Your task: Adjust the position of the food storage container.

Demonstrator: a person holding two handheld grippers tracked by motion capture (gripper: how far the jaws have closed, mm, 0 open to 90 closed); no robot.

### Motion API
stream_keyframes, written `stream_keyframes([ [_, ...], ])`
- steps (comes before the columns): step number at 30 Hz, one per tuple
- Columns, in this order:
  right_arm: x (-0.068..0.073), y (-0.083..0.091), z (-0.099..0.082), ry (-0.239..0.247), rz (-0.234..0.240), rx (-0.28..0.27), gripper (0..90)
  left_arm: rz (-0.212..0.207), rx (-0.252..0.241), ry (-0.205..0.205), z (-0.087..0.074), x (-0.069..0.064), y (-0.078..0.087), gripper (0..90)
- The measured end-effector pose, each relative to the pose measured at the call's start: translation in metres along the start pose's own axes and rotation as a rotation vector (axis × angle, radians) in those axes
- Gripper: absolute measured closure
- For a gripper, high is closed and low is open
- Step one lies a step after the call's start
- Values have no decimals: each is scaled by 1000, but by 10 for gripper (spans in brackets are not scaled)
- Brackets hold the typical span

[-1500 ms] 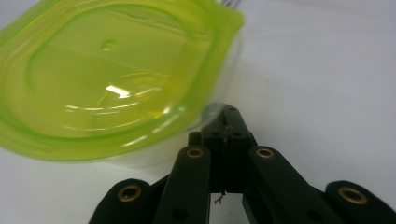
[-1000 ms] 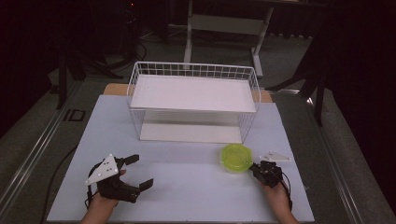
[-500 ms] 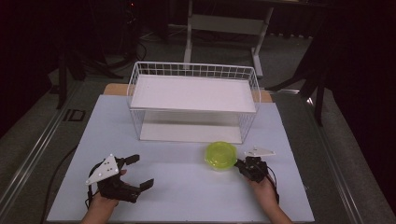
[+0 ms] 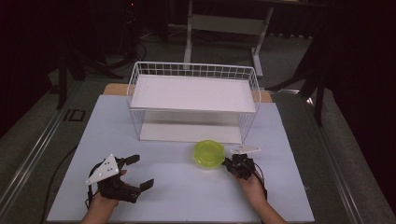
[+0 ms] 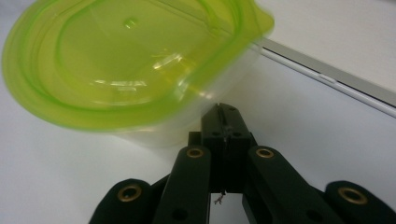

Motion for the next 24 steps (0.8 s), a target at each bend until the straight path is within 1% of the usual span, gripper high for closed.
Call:
stream_keyframes([
  [3,-4,8,-2,7,-20,-4,899,0,3,-2,0,0,-1,13],
  [5,-5,12,-4,-8,-18,-4,899,-1,5,-2,0,-1,-1,13],
  [8,-4,13,-7,-14,-15,0,900,-1,6,-5,-1,-1,-1,13],
  [11,-2,10,-6,-27,1,2,899,0,7,-4,-1,-1,-1,13],
  [15,4,4,-3,-16,20,4,900,-1,7,-4,-1,0,-1,13],
  [18,7,1,-1,-18,27,11,900,-2,7,-2,-1,0,-1,13],
  [20,11,-4,2,-5,35,17,900,-3,7,-4,-1,-1,-1,13],
  [22,15,-9,3,-3,48,23,899,-4,7,-8,-1,-1,-1,13],
  [24,20,-14,4,7,49,28,900,-4,7,-4,-1,-1,-2,13],
])
Point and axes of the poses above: each handheld gripper's, and its own axes: y roughly backward along the jaws, z roughly out of its top, x roughly to its left, the point moved 4 cm from there along -y, roughly forward along the jaws, and after that the axes turned 7 degrees about -x, right-handed, at the moved point
